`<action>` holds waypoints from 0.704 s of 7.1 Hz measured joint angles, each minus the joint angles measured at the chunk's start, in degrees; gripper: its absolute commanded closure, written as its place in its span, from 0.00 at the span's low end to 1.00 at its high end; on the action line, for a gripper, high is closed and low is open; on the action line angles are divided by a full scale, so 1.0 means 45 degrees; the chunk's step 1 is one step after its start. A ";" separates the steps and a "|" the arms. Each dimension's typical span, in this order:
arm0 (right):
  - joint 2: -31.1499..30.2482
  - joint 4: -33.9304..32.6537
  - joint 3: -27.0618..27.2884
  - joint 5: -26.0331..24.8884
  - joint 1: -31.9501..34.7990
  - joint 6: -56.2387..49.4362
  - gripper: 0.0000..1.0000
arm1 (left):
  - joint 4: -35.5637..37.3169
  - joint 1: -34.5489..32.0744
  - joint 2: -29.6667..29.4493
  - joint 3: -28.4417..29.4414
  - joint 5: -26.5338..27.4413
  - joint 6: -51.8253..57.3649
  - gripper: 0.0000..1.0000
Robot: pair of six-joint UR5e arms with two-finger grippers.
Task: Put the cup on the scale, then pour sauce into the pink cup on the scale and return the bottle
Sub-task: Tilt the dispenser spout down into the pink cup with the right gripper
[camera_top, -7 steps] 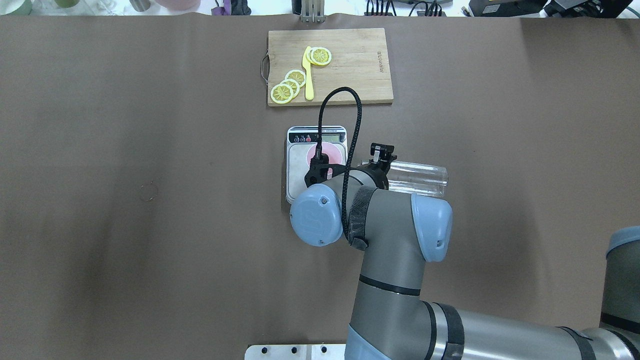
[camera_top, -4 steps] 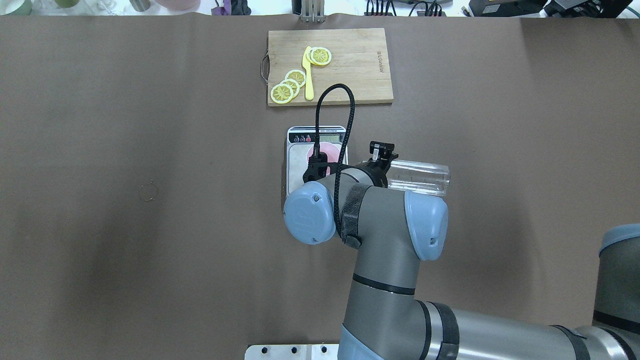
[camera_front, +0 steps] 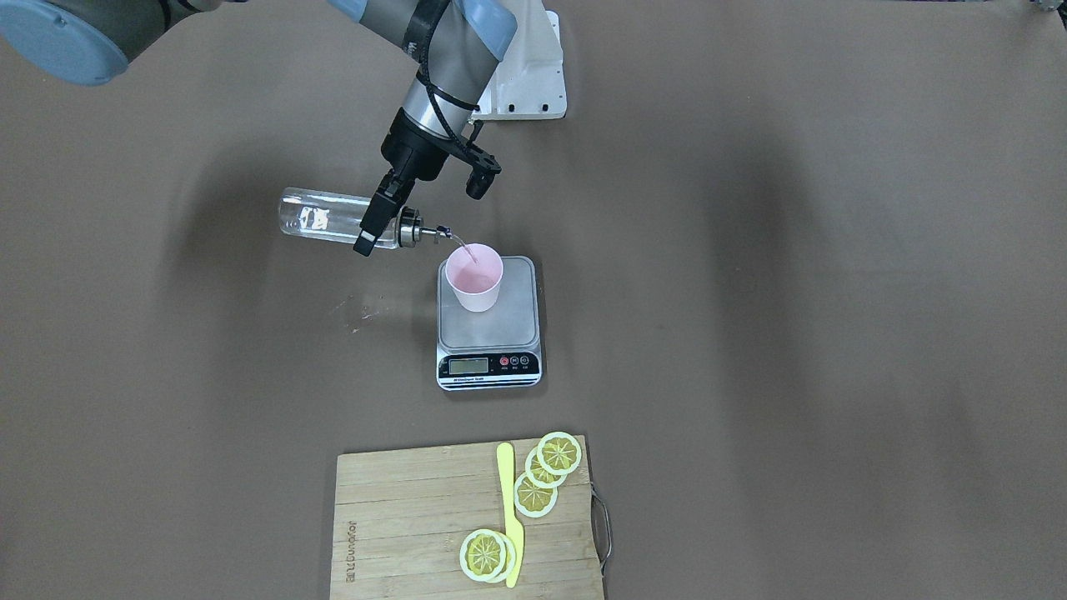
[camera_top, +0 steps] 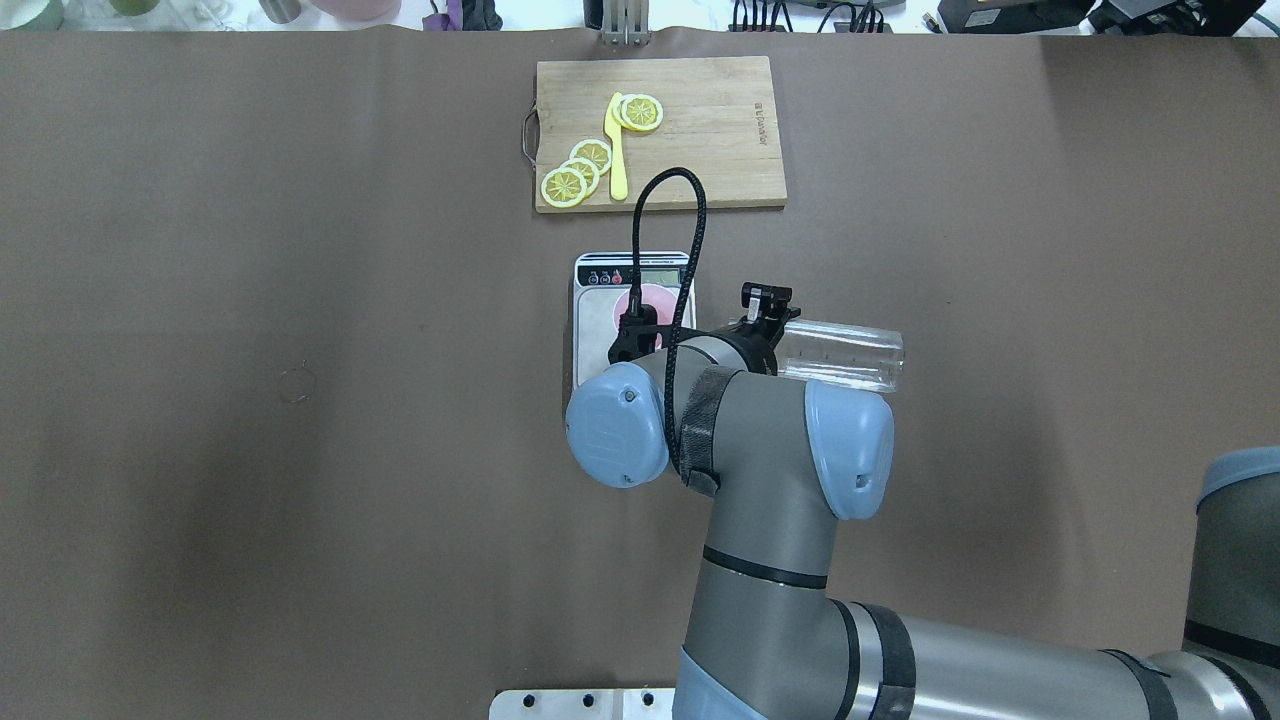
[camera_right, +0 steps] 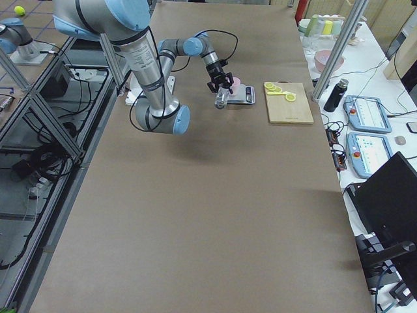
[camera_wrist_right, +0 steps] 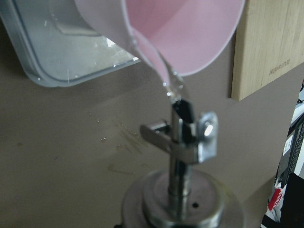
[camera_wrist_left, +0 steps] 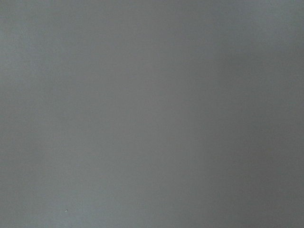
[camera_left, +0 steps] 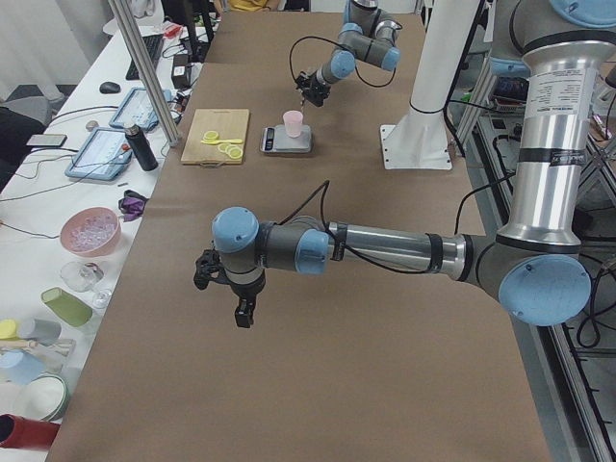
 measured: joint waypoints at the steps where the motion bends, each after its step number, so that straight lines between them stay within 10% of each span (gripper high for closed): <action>1: 0.0000 -0.0063 -0.0012 0.0000 0.0006 0.0008 0.65 | -0.0022 -0.0005 -0.0005 -0.0005 -0.0064 -0.0147 0.01; 5: -0.0027 -0.0062 -0.0012 0.0000 0.0008 0.0084 0.65 | -0.0038 -0.0006 -0.0012 0.0001 -0.0097 -0.0195 0.01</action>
